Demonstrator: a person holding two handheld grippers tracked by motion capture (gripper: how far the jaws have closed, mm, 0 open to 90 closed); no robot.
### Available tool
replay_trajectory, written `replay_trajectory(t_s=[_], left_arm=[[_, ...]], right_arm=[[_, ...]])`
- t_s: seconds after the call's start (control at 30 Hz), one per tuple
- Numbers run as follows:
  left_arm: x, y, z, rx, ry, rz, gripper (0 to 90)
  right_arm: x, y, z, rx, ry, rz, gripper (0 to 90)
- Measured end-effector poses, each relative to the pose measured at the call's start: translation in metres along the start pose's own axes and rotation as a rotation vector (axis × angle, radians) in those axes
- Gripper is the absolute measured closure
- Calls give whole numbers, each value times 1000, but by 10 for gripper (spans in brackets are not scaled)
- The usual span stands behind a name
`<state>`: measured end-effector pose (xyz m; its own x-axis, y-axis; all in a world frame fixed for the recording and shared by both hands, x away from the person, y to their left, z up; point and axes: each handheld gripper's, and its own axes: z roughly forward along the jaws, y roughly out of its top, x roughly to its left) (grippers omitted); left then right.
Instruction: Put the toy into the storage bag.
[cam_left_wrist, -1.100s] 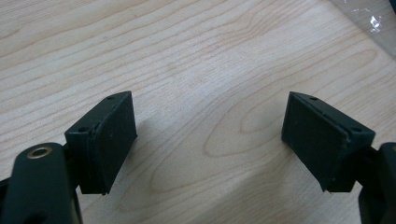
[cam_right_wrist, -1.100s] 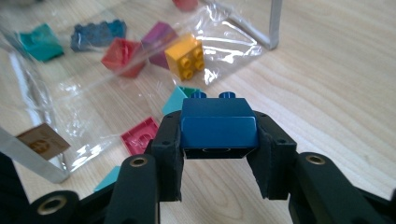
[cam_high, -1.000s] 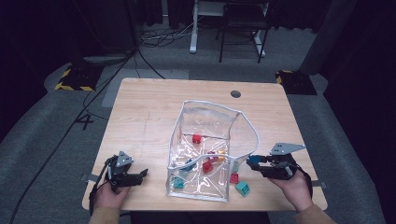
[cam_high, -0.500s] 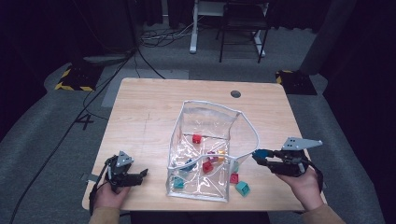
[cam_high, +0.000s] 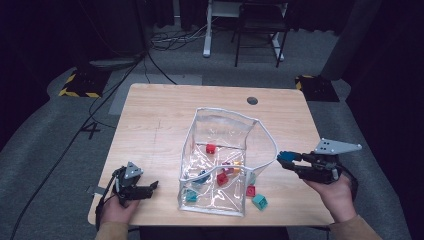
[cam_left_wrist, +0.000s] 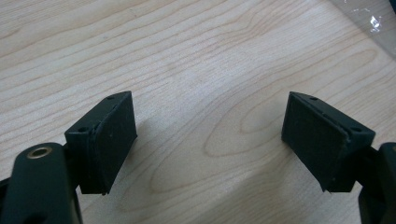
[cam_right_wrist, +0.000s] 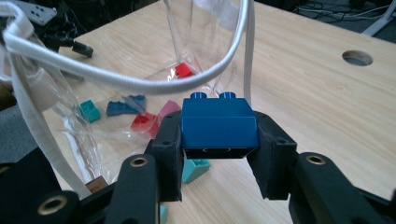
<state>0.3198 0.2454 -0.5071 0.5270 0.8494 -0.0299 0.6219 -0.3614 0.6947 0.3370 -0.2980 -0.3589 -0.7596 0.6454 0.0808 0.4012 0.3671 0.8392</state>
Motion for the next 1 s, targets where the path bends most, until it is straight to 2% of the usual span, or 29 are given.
replay_trajectory(t_s=[0.3,0.6,0.87,1.0], left_arm=[[0,0,0,0,0,0,182],[0,0,0,0,0,0,182],[0,0,0,0,0,0,182],[0,0,0,0,0,0,182]], right_arm=[[1,17,-11,-29,0,-16,587],[5,31,-12,-40,10,-36,587],[11,50,-2,-42,31,-71,587],[15,63,9,-43,51,-88,587]])
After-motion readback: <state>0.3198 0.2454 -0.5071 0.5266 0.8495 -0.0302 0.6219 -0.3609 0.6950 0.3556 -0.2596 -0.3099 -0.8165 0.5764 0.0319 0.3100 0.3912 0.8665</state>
